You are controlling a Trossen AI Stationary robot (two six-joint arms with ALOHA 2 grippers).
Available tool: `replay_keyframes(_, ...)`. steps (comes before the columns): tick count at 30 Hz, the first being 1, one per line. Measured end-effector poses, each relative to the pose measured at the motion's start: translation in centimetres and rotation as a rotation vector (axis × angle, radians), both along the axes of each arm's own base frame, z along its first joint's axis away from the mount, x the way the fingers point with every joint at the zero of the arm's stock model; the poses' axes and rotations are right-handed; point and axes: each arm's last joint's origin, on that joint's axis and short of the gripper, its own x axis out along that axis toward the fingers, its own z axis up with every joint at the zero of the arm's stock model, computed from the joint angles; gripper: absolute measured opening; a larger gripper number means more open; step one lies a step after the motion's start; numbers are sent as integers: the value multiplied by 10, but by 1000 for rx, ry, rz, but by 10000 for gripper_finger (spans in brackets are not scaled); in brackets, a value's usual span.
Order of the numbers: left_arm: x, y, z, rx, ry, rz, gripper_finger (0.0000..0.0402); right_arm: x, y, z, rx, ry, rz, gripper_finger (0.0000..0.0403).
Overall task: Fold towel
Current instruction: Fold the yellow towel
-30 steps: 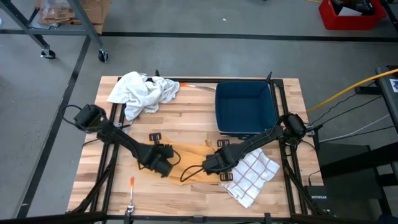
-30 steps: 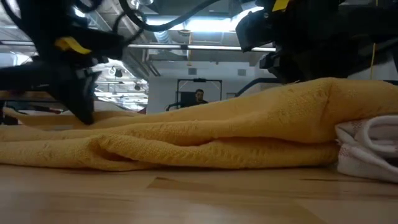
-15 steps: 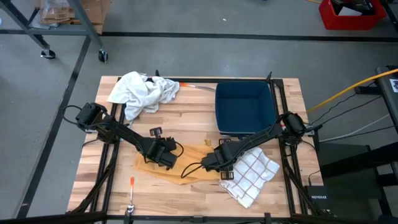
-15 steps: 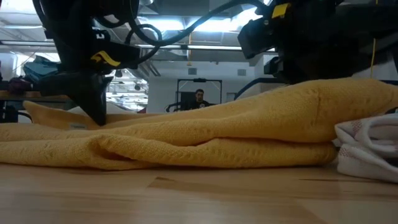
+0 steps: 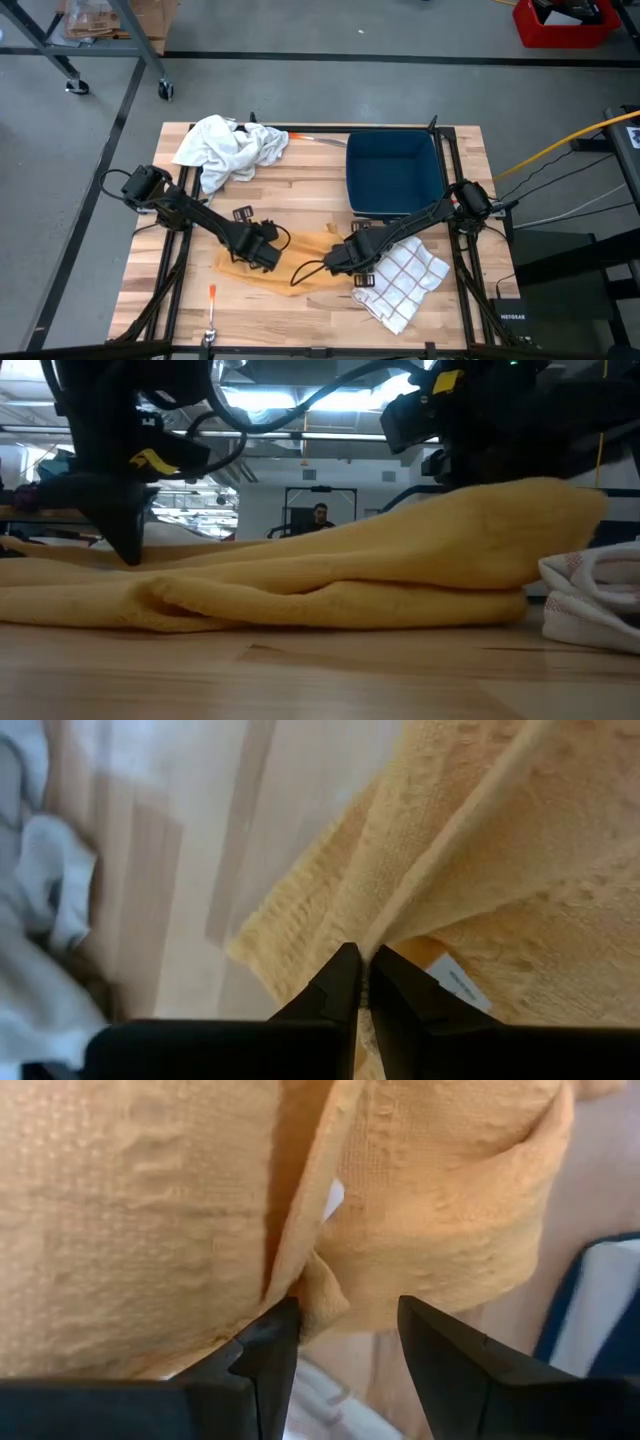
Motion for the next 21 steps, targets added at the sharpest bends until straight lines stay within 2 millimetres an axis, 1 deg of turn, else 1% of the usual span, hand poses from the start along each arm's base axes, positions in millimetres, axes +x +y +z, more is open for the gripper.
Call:
replay_keyframes(3, -3, -1, 0, 10, 16, 13, 18, 3, 0, 0, -29, -41, -3, 177)
replay_keyframes(9, -4, -3, 0, 2, -26, 93, 18, 7, -4, 0, -65, -85, -17, 177)
replay_keyframes(11, -4, -3, 0, 2, -27, 94, 18, 9, -6, 0, -48, -90, -23, 177)
replay_keyframes(17, -4, -3, 0, 2, -16, 68, 18, 13, -7, 0, 79, -78, -33, 177)
replay_keyframes(21, -4, -3, 0, 1, -18, 68, 18, 15, -10, 0, 101, -83, -43, 177)
